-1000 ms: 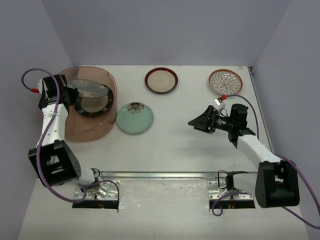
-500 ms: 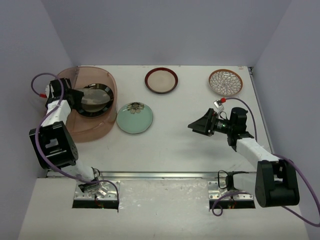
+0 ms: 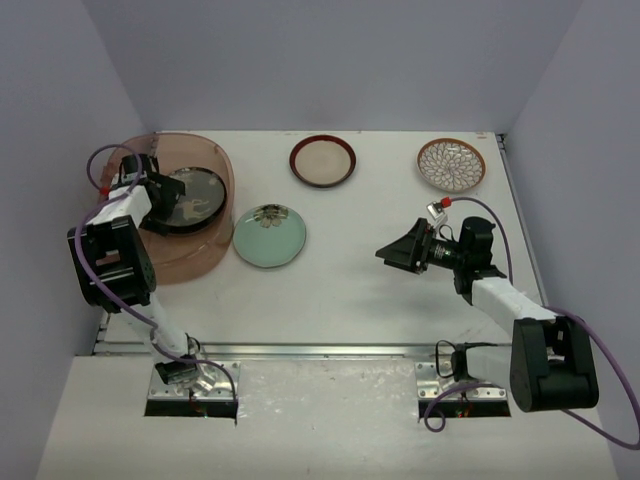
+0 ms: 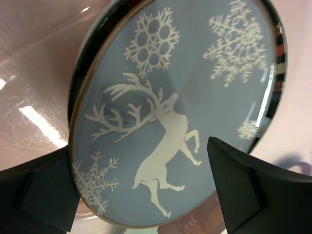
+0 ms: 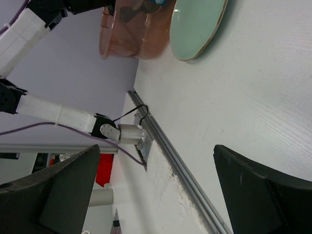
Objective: Place the plates into the plastic bin on the countertop
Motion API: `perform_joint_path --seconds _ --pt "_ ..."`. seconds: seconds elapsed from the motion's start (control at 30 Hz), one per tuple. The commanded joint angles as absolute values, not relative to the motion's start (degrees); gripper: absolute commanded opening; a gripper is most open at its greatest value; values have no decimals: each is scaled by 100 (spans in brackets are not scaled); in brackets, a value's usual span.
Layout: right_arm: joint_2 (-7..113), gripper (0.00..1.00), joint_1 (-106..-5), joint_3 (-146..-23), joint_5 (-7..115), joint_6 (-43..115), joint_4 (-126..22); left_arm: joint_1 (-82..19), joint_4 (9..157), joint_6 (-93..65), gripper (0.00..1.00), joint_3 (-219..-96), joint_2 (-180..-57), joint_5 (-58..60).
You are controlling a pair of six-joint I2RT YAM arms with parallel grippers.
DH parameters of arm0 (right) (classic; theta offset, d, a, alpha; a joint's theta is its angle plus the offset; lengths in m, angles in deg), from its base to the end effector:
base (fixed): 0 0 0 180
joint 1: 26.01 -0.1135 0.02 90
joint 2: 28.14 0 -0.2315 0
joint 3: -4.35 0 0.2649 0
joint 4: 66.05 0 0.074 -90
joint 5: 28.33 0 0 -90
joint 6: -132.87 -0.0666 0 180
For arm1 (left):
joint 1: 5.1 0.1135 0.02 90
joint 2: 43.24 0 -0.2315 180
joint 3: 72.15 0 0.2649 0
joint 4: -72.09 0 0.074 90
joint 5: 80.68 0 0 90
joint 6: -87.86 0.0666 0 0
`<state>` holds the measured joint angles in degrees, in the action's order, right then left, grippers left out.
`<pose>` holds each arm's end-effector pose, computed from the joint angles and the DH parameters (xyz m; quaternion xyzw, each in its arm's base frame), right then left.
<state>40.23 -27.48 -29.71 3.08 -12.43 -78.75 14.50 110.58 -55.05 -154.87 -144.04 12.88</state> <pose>0.2530 0.0634 0.1393 0.0813 0.7677 0.5891 0.2388 0.3685 0.1356 0.1415 -0.5733 0.7667 -0.0539 0.2839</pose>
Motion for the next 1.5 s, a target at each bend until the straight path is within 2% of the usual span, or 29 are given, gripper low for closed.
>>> perform_joint_path --seconds 0.0,0.27,0.47,0.63,0.77,0.87,0.93,1.0,1.1,1.17,1.3,1.4,1.47 --pt "4028 99 -2741 -2929 200 -1321 -8332 1303 11752 -5255 100 -16176 -14804 1550" --pt "4050 99 -2750 -2913 216 -1321 -8346 1238 12363 -4950 100 -16773 -15136 1759" --pt "4059 99 -2750 -2913 199 -1320 -8311 1091 13680 -4793 100 -17740 -15616 2128" --pt "4041 99 -2750 -2922 191 -1312 -8310 1092 14027 -4802 100 -17944 -15399 2767" --pt "4019 99 -2750 -2913 199 -1303 -8288 1098 14292 -4595 100 -18314 -15603 2719" --pt "3998 99 -2750 -2930 216 -1252 -8224 1090 15084 -4658 100 -18929 -16016 2909" --pt "3997 99 -2762 -2930 243 -1173 -8170 1089 15003 -4555 100 -18824 -15781 2890" --pt "4048 99 -2868 -2959 315 -1052 -8022 1089 14713 -4333 100 -18534 -14985 2648" --pt "4267 99 -3183 -3253 632 -735 -7542 1069 13456 -3786 100 -17375 -13265 1835" --pt "4452 99 -3604 -3470 1145 -480 -7159 1043 12296 -3289 100 -16302 -11713 956" --pt "5191 99 -4362 -3697 2349 -712 -7454 942 11246 -3069 100 -14680 -9411 -12" --pt "5991 99 -4611 -3770 2713 -1354 -8486 920 11192 -2850 100 -14140 -8847 -794" --pt "6885 99 -4888 -4302 2758 -1564 -8901 755 11281 -2691 100 -13848 -8607 -1115"
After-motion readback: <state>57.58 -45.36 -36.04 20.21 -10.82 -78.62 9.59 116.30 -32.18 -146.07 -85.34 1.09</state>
